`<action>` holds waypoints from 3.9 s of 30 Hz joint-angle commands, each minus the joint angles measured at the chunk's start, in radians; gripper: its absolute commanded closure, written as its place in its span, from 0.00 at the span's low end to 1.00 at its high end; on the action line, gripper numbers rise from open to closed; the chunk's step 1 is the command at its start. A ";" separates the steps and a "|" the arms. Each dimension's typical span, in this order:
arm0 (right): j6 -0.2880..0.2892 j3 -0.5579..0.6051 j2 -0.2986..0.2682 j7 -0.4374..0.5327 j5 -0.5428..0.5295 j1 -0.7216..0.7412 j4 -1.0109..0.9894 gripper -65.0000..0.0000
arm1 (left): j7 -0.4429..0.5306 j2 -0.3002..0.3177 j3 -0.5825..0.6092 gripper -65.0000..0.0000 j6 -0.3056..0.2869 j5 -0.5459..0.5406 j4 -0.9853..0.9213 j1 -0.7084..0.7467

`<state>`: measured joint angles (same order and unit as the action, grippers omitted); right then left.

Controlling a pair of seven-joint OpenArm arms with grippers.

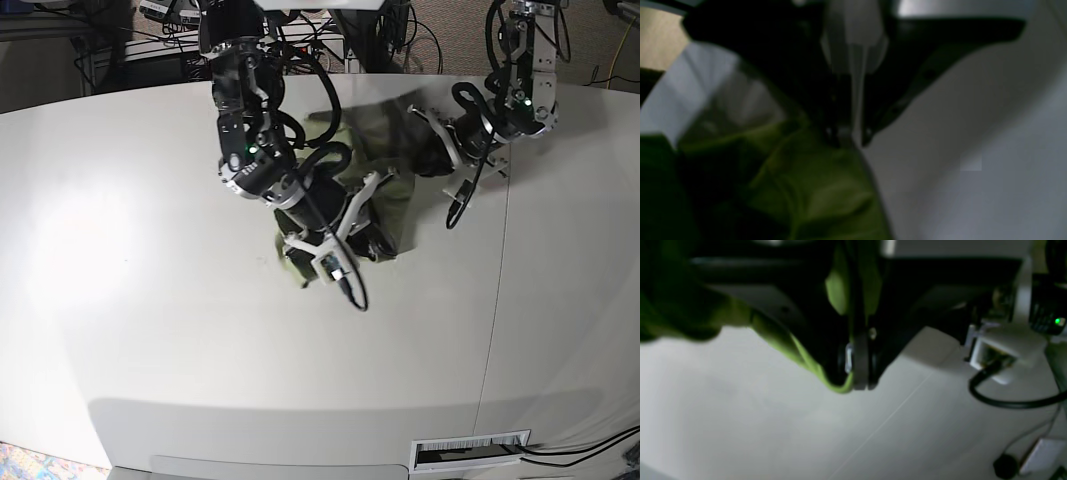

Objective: Fold the T-shirt properly

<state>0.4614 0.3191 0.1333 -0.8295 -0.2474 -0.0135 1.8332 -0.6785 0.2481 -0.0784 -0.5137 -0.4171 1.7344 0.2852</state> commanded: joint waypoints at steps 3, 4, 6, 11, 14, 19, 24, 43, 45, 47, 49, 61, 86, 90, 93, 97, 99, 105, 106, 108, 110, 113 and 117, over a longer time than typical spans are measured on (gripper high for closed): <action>0.005 0.049 0.008 0.035 0.045 0.021 0.016 1.00 | 0.000 0.004 0.000 0.92 -0.006 -0.006 0.014 0.003; 0.005 0.061 0.008 0.032 0.058 0.021 0.016 1.00 | 0.000 0.004 0.000 0.92 -0.006 -0.006 0.014 0.003; 0.006 0.083 0.008 0.021 0.073 0.021 0.016 1.00 | 0.000 0.004 0.000 0.92 -0.006 -0.006 0.014 0.003; 0.006 0.129 0.008 0.003 0.076 0.021 0.016 0.86 | 0.000 0.004 0.000 0.92 -0.006 -0.002 0.014 0.003; 0.034 0.155 0.008 0.000 0.045 0.022 0.016 0.85 | 0.001 0.004 0.000 0.92 -0.006 0.024 0.014 0.003; 0.054 0.206 0.008 -0.018 -0.051 0.032 0.018 0.85 | 0.024 0.005 -0.002 0.92 0.027 0.085 0.014 0.003; 0.055 0.203 0.008 -0.043 -0.070 0.048 0.070 0.85 | 0.045 0.004 -0.003 0.92 0.028 0.138 0.014 0.003; 0.055 -0.172 -0.103 -0.188 -0.043 -0.103 0.446 0.98 | 0.077 0.004 -0.003 0.92 0.028 0.197 -0.019 0.003; 0.055 -0.191 -0.129 -0.185 -0.042 -0.157 0.496 0.90 | 0.078 0.004 -0.003 0.92 0.028 0.197 -0.019 0.003; 0.055 -0.209 -0.157 -0.166 -0.034 -0.194 0.513 0.78 | 0.078 0.004 -0.003 0.92 0.028 0.197 -0.019 0.003; 0.055 -0.220 -0.185 -0.160 0.010 -0.207 0.512 0.71 | 0.077 0.004 -0.003 0.92 0.028 0.197 -0.019 0.003; 0.055 -0.222 -0.314 -0.067 0.097 -0.177 0.367 0.71 | 0.078 0.004 -0.003 0.92 0.028 0.193 -0.019 0.003; 0.063 -0.090 -0.312 -0.007 0.080 -0.134 0.206 0.71 | 0.104 0.004 -0.003 0.92 0.028 0.193 -0.019 0.003; 0.062 -0.053 -0.311 -0.009 0.080 -0.133 0.193 0.71 | 0.104 0.004 -0.003 0.92 0.028 0.193 -0.019 0.003; 0.062 -0.027 -0.310 -0.018 0.080 -0.133 0.193 0.71 | 0.103 0.004 -0.003 0.92 0.028 0.193 -0.019 0.003; 0.062 -0.017 -0.310 -0.052 0.072 -0.133 0.196 0.71 | 0.104 0.004 -0.003 0.92 0.028 0.193 -0.019 0.003; 0.062 -0.018 -0.311 -0.076 0.041 -0.134 0.204 0.71 | 0.104 0.004 -0.003 0.92 0.028 0.193 -0.019 0.003; 0.062 -0.018 -0.311 -0.158 0.002 -0.148 0.301 0.71 | 0.119 0.004 -0.003 0.92 0.028 0.193 -0.019 0.003; 0.062 -0.018 -0.311 -0.157 0.002 -0.156 0.301 0.71 | 0.119 0.004 -0.003 0.92 0.028 0.194 -0.019 0.003; 0.062 -0.018 -0.311 -0.156 0.004 -0.170 0.301 0.71 | 0.119 0.004 -0.003 0.92 0.028 0.194 -0.019 0.003; 0.062 -0.018 -0.311 -0.145 0.005 -0.173 0.301 0.71 | 0.119 0.003 -0.003 0.92 0.028 0.193 -0.019 0.003; 0.063 -0.018 -0.311 -0.111 0.010 -0.172 0.299 0.71 | 0.119 0.004 -0.003 0.92 0.028 0.193 -0.019 0.003; 0.063 -0.018 -0.311 -0.067 0.048 -0.172 0.298 0.71 | 0.119 0.004 -0.003 0.92 0.028 0.193 -0.019 0.003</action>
<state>0.5243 0.3023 -0.1772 -0.9283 -0.1841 -0.1955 2.1185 -0.5400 0.2466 -0.0795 -0.4900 -0.2462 1.7103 0.2852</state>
